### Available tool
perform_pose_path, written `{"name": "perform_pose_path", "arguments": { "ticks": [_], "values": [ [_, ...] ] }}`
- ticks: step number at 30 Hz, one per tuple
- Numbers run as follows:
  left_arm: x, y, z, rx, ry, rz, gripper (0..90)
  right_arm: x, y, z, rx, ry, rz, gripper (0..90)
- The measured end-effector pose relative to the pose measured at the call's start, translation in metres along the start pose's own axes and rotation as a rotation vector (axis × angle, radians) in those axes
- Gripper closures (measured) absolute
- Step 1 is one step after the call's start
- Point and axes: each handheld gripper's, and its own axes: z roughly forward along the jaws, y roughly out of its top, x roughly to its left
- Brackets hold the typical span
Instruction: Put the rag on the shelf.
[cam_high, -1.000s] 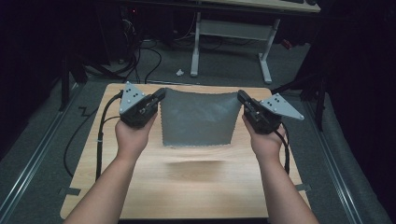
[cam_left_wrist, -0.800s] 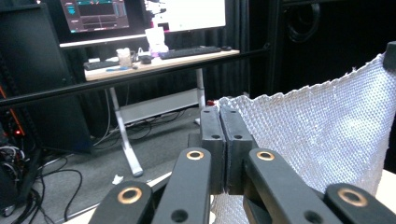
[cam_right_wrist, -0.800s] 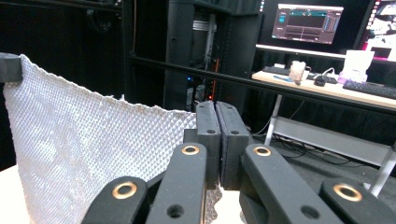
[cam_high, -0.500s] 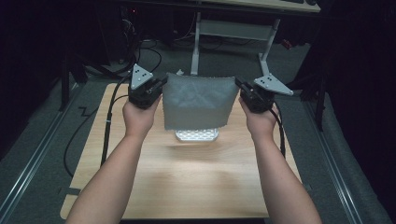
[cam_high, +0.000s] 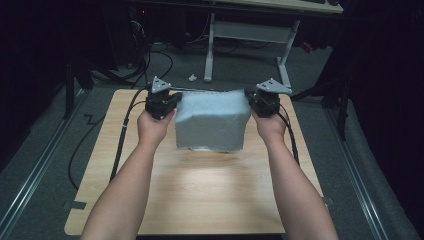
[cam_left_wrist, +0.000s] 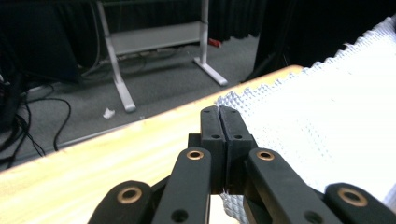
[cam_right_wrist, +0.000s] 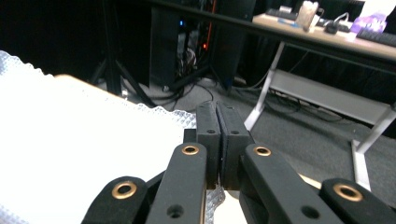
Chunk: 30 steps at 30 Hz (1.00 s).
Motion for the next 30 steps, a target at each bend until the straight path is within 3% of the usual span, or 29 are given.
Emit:
{"name": "perform_pose_path", "arguments": {
  "ticks": [2, 3, 4, 8, 21, 30],
  "values": [
    [0.003, -0.007, 0.002, 0.010, -0.023, -0.024, 89.1, 0.000, -0.008, 0.005, 0.018, 0.002, -0.007, 89.9],
    [0.006, -0.011, 0.004, 0.023, -0.065, -0.059, 89.1, 0.001, -0.012, 0.007, 0.026, 0.003, -0.003, 89.9],
    [0.008, -0.014, 0.006, 0.041, -0.080, -0.072, 89.1, 0.001, -0.016, 0.008, 0.037, 0.000, -0.002, 89.9],
    [0.007, -0.029, 0.008, 0.052, -0.090, -0.062, 89.1, 0.004, -0.031, 0.009, 0.057, 0.016, -0.002, 89.9],
    [-0.007, -0.066, 0.007, 0.067, -0.148, -0.084, 89.0, 0.012, -0.072, 0.002, 0.083, 0.057, 0.023, 89.8],
    [-0.006, -0.084, 0.009, 0.083, -0.158, -0.119, 89.0, 0.018, -0.085, 0.002, 0.100, 0.070, 0.031, 89.7]
  ]
}}
